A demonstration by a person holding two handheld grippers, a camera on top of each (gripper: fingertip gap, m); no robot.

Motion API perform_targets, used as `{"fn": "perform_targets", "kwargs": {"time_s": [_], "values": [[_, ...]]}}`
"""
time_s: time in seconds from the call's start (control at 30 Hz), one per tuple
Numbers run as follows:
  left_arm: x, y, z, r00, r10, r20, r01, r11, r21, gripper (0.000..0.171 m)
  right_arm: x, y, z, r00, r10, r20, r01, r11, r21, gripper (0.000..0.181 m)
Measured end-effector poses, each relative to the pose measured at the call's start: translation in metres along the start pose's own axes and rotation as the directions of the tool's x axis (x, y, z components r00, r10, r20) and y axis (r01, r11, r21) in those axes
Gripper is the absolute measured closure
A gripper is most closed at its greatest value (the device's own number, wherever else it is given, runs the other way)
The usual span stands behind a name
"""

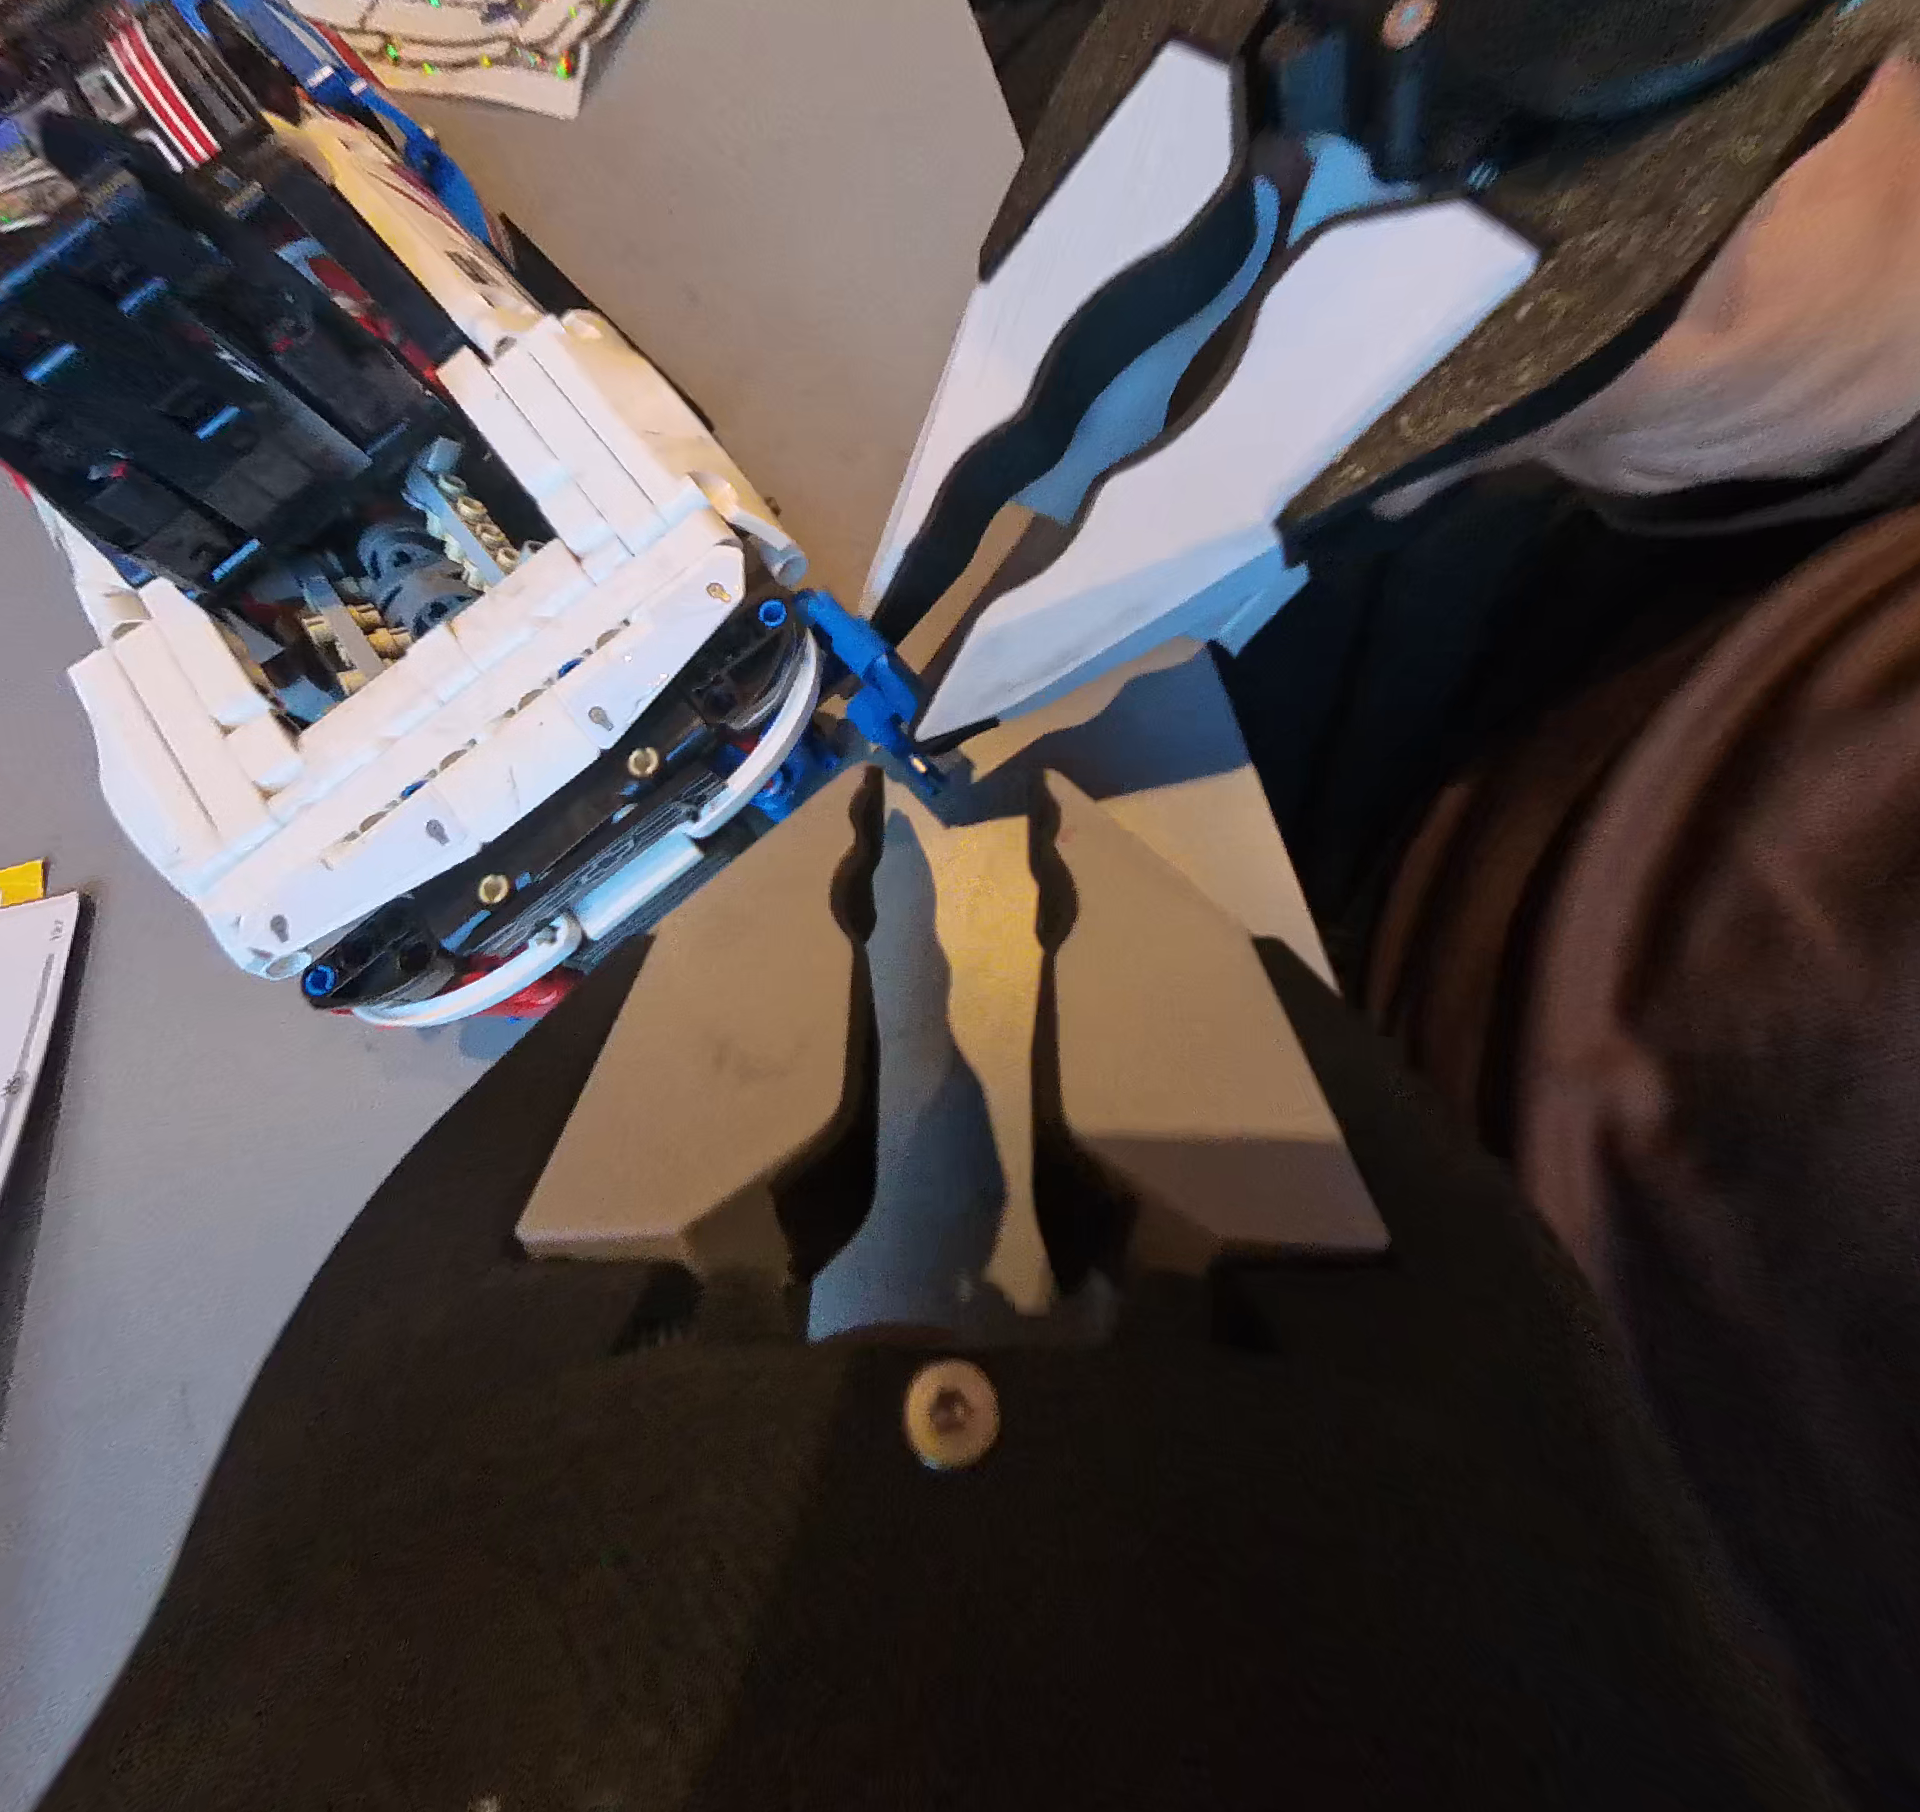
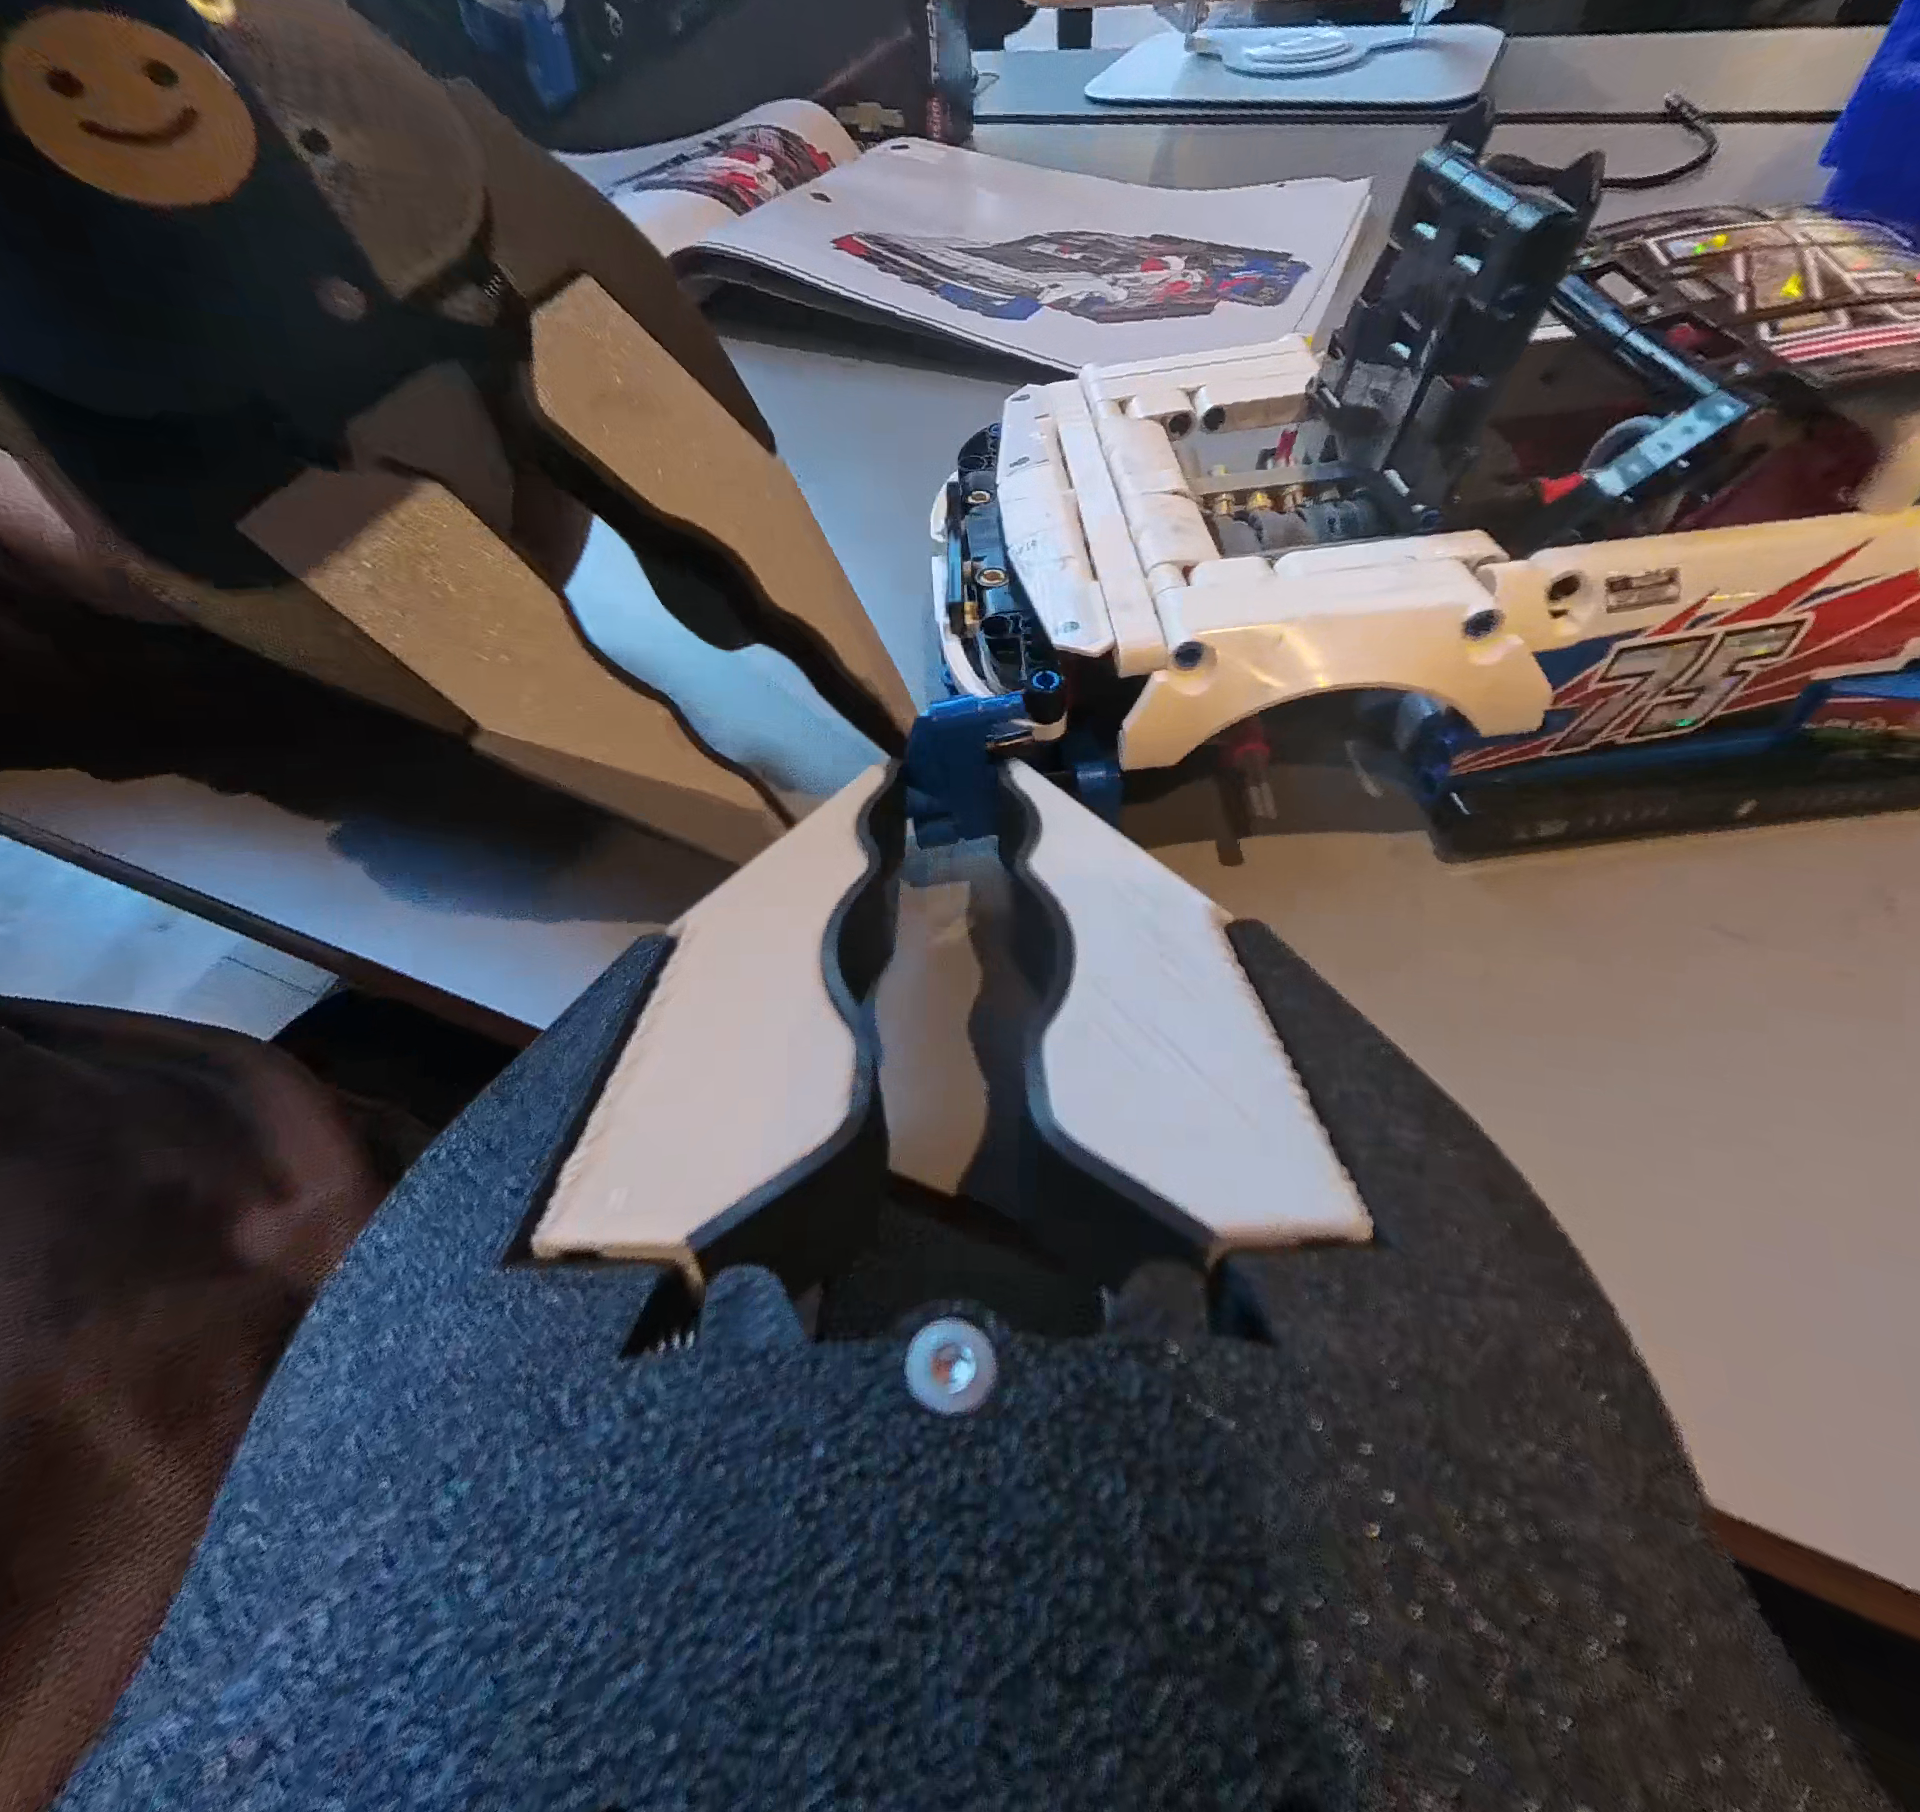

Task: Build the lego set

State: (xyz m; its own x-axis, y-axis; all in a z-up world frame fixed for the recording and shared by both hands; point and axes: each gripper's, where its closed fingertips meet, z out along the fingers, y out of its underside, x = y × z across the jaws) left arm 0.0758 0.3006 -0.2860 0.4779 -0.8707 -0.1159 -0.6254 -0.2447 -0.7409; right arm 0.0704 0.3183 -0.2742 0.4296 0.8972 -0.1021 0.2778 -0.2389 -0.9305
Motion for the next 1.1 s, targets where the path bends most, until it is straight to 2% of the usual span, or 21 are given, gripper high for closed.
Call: {"fn": "perform_targets", "kwargs": {"time_s": [0.1, 0.23, 0.33, 0.4, 0.63, 0.83, 0.93, 1.0, 1.1], "values": [[-0.001, -0.009, -0.007, 0.997, -0.073, -0.036, 0.075, 0.996, 0.057, 0.147, 0.000, 0.002, 0.003, 0.999, -0.027, -0.024, 0.026, 0.999, -0.028, 0.164], [-0.007, -0.014, -0.008, 0.983, -0.167, -0.077, 0.171, 0.984, 0.048, 0.147, 0.004, 0.004, 0.004, 0.995, -0.059, -0.077, 0.055, 0.997, -0.054, 0.165], [0.000, -0.021, -0.008, 0.953, -0.236, -0.192, 0.253, 0.965, 0.070, 0.152, 0.006, 0.005, 0.003, 0.995, -0.060, -0.081, 0.055, 0.997, -0.060, 0.164], [-0.004, -0.024, -0.012, 0.932, -0.284, -0.226, 0.308, 0.948, 0.082, 0.153, 0.005, 0.006, 0.002, 0.994, -0.075, -0.080, 0.070, 0.995, -0.065, 0.163], [-0.009, -0.018, -0.005, 0.910, -0.368, -0.190, 0.380, 0.925, 0.026, 0.153, 0.004, 0.005, 0.002, 0.987, -0.119, -0.105, 0.111, 0.991, -0.075, 0.167], [-0.005, -0.037, -0.004, 0.861, -0.438, -0.258, 0.467, 0.882, 0.059, 0.151, 0.003, 0.006, 0.002, 0.958, -0.229, -0.174, 0.206, 0.968, -0.142, 0.169], [-0.010, -0.031, -0.004, 0.893, -0.407, -0.191, 0.424, 0.904, 0.056, 0.164, 0.001, 0.006, 0.001, 0.948, -0.253, -0.195, 0.221, 0.960, -0.169, 0.169], [-0.011, -0.027, -0.005, 0.906, -0.396, -0.147, 0.405, 0.914, 0.035, 0.151, 0.002, 0.007, -0.001, 0.942, -0.259, -0.212, 0.222, 0.958, -0.182, 0.173], [-0.006, -0.026, -0.006, 0.913, -0.389, -0.121, 0.394, 0.919, 0.027, 0.149, 0.005, 0.007, -0.007, 0.929, -0.277, -0.245, 0.234, 0.953, -0.192, 0.174]]}}
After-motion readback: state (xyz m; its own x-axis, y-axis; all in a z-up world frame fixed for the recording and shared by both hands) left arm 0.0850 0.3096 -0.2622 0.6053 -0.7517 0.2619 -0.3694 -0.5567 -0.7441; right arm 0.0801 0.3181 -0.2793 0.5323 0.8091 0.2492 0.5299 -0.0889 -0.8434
